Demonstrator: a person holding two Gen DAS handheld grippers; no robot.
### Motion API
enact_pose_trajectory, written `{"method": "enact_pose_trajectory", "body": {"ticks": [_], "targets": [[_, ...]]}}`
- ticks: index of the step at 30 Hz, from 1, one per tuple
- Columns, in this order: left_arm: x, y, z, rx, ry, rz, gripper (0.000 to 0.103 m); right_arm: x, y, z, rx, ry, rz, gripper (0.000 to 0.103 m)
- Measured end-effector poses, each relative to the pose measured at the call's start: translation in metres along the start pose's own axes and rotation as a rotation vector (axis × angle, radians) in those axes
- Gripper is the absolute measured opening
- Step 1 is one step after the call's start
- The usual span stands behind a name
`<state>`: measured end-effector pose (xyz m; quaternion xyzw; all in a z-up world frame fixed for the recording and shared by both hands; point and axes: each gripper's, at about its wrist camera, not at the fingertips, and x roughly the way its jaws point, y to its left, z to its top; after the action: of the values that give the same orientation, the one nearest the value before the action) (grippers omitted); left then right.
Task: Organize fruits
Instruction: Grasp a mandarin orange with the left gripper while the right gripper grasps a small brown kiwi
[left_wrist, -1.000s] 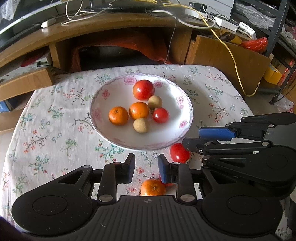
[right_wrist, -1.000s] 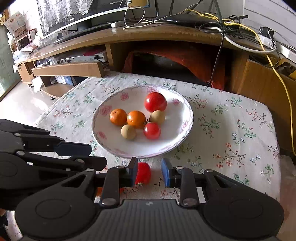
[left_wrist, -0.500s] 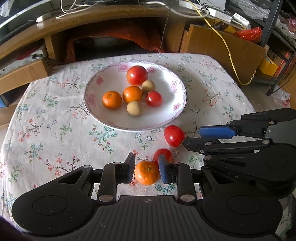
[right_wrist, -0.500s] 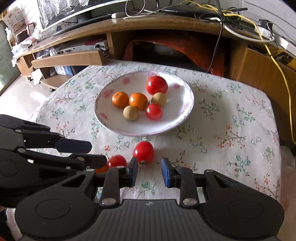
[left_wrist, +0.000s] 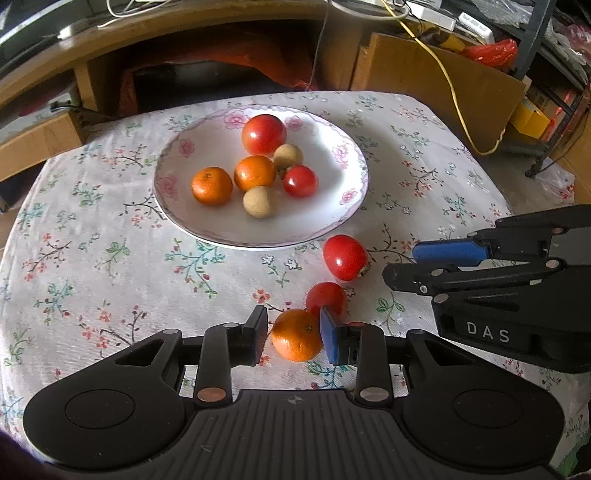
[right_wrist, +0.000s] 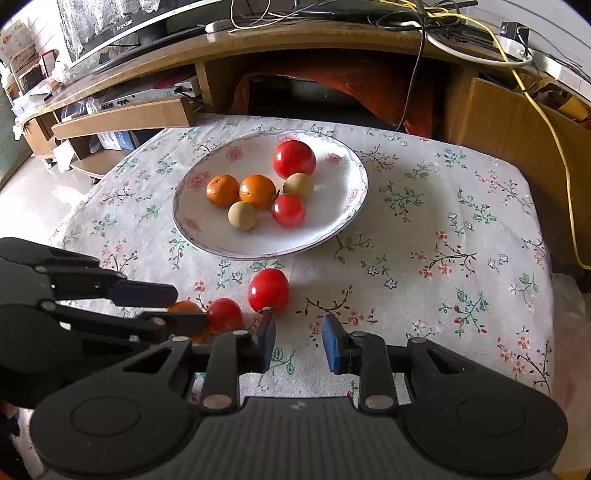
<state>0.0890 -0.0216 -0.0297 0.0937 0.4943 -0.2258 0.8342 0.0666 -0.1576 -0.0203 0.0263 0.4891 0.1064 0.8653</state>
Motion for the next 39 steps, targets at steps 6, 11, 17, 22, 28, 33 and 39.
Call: {"method": "enact_pose_trajectory", "body": {"ticks": [6,11,17,22,28,33,39], "targets": [[0.006,-0.002,-0.002,0.009,0.016,0.006,0.041,-0.003,0.001,-0.002,0.001,0.003,0.004,0.029],[0.011,-0.003,-0.003,0.011,0.024,0.005,0.042,-0.001,0.002,-0.003,0.000,0.012,0.005,0.029],[0.015,-0.003,-0.002,0.010,0.029,0.009,0.041,0.000,0.003,-0.005,-0.003,0.023,0.011,0.029],[0.017,0.000,-0.001,-0.008,0.026,0.004,0.041,0.000,0.005,-0.009,-0.002,0.034,0.021,0.029],[0.016,0.000,-0.002,-0.008,0.025,0.004,0.040,-0.004,0.010,-0.016,-0.006,0.046,0.034,0.029],[0.012,0.003,-0.003,-0.023,0.030,0.003,0.040,-0.010,0.024,-0.025,-0.037,0.056,0.073,0.030],[0.007,0.008,-0.005,-0.036,0.029,0.003,0.039,-0.008,0.048,-0.031,-0.100,0.065,0.136,0.030]]}}
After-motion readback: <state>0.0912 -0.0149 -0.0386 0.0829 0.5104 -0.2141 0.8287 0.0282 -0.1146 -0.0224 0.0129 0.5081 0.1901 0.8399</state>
